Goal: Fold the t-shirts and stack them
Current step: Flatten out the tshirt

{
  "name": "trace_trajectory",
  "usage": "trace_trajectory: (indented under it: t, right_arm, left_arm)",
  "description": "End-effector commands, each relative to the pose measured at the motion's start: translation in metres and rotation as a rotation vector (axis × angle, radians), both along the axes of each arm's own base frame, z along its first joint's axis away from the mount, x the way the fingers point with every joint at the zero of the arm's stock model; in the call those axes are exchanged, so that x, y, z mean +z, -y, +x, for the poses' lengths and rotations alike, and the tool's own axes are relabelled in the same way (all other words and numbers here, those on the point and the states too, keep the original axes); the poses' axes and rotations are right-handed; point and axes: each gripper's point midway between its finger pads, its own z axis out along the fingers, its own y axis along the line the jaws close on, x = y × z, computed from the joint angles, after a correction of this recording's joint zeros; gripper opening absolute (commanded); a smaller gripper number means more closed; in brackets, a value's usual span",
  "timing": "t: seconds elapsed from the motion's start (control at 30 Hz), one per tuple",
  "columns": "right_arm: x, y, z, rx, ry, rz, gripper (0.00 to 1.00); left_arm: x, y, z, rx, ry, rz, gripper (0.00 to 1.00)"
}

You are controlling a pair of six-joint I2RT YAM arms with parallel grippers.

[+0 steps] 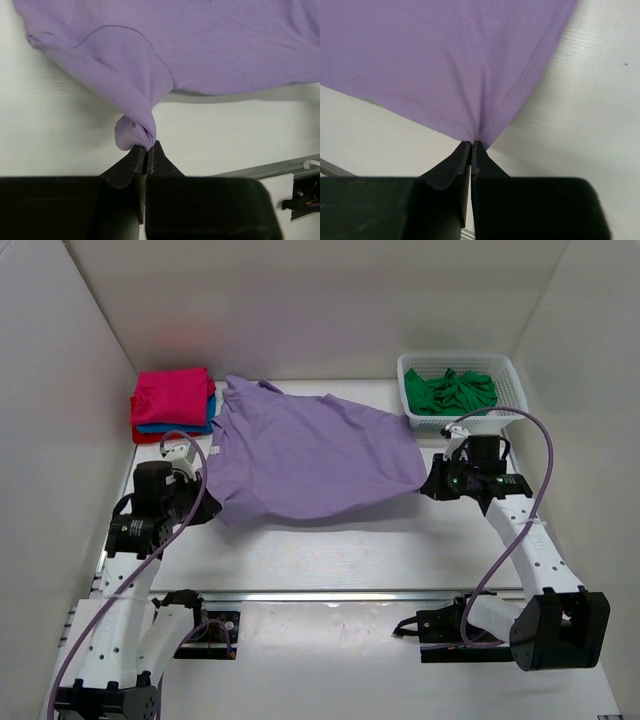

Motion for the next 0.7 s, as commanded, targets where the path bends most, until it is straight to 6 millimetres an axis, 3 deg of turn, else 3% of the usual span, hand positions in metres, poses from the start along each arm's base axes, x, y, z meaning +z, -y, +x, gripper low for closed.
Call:
trace_trajectory:
  t: [0.0,0.13,0.2,0.37,0.53,0.67]
  right_arm:
    - [-0.009,0.003,-0.017,0.003,-0.047,-0.015,0.0]
    - [-0.017,0.003,-0.021,0.015,-0.053,-0.014,0.0]
    - [-0.021,0.001,-0.024,-0.007,-0.074,-0.001,0.0]
    - [-0.032,0.008,-0.032,-0.027,-0.12,-0.029,0.0]
    - [-0.039,0.016,-0.036,-0.059,-0.168,-0.021,0.0]
    - [-0.047,0.013,-0.043,-0.06,-0.208,-0.039,0.0]
  left_arm:
    - [-0.026,0.001,-0.013,0.012,-0.069,-0.029,0.0]
    - [-0.056,0.001,-0.018,0.063,-0.11,-0.097,0.0]
    - [-0.077,0.0,-0.029,0.08,-0.166,-0.101,0.0]
    - [-0.07,0.005,-0.036,0.052,-0.161,-0.093,0.0]
    - [-0.099,0.017,-0.051,0.068,-0.248,-0.165,0.0]
    - [-0.106,0.015,-0.062,0.147,-0.296,-0.175,0.0]
